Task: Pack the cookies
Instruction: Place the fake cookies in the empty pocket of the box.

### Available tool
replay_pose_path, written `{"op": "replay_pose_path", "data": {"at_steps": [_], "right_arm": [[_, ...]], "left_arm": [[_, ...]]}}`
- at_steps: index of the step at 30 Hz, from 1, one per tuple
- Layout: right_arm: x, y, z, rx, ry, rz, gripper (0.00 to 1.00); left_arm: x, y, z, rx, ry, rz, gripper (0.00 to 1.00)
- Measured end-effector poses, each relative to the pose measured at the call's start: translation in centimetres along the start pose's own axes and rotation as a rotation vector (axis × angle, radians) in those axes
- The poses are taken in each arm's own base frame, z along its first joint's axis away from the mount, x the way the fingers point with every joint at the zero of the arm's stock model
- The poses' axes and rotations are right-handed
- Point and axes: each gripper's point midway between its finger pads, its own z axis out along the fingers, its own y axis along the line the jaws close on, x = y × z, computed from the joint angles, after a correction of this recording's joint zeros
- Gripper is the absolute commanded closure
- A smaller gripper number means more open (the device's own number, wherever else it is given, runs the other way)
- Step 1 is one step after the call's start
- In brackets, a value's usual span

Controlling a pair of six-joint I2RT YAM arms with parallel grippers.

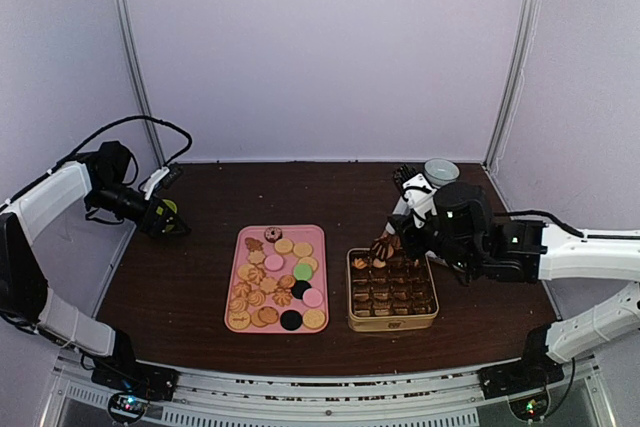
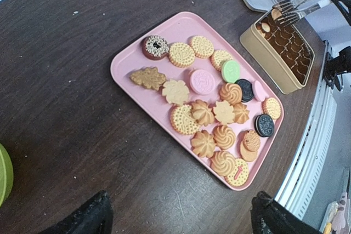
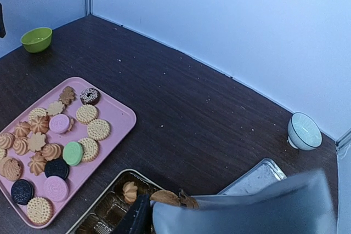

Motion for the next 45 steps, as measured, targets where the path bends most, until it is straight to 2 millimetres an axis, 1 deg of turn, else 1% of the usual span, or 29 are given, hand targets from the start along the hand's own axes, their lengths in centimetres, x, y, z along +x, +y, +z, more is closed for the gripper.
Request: {"op": "replay_pose_path", "data": {"at_steps": [3, 5, 12, 16, 21, 23, 28, 32, 41, 45], "right_arm": [[1.1, -0.6, -0.2, 0.018, 0.018, -0.008, 0.81], [1.5, -1.0, -0.4, 0.026, 0.023, -0.009, 0.81], [1.8, -2.2, -1.0, 0.056, 0.017, 0.004, 0.81], [2.1, -2.9, -0.9, 0.078, 0.023, 0.007, 0.80], [2.4, -3.5, -0.6, 0.095, 0.031, 0.012, 0.77], [2.6, -3.4, -0.5, 0.094, 0.036, 0.010, 0.75], [3.1, -2.8, -0.1, 0.067, 0.045, 0.019, 0.69], [3.2, -2.6, 0.0, 0.058, 0.047, 0.021, 0.62], [3.2, -2.7, 0.1, 0.058, 0.049, 0.020, 0.54], [3.2, -2.8, 0.1, 0.059, 0.051, 0.017, 0.53]], "left_arm": [[0.0, 0.0, 0.0, 0.002, 0.000, 0.002, 0.10], [0.0, -0.1, 0.0, 0.003, 0.001, 0.002, 0.10], [0.0, -0.3, 0.0, 0.015, -0.003, 0.003, 0.11], [0.0, -0.3, 0.2, 0.031, -0.006, 0.001, 0.08], [0.0, -0.3, 0.4, 0.039, -0.003, 0.013, 0.05], [0.1, -0.2, 0.5, 0.042, 0.001, 0.013, 0.02], [0.2, -0.2, 0.6, 0.045, 0.005, 0.014, 0.02], [-0.2, -0.3, 0.2, 0.044, 0.003, 0.020, 0.02], [-0.5, -0.5, 0.0, 0.050, -0.005, 0.033, 0.02], [-0.4, -0.8, 0.0, 0.064, -0.004, 0.032, 0.02]]}}
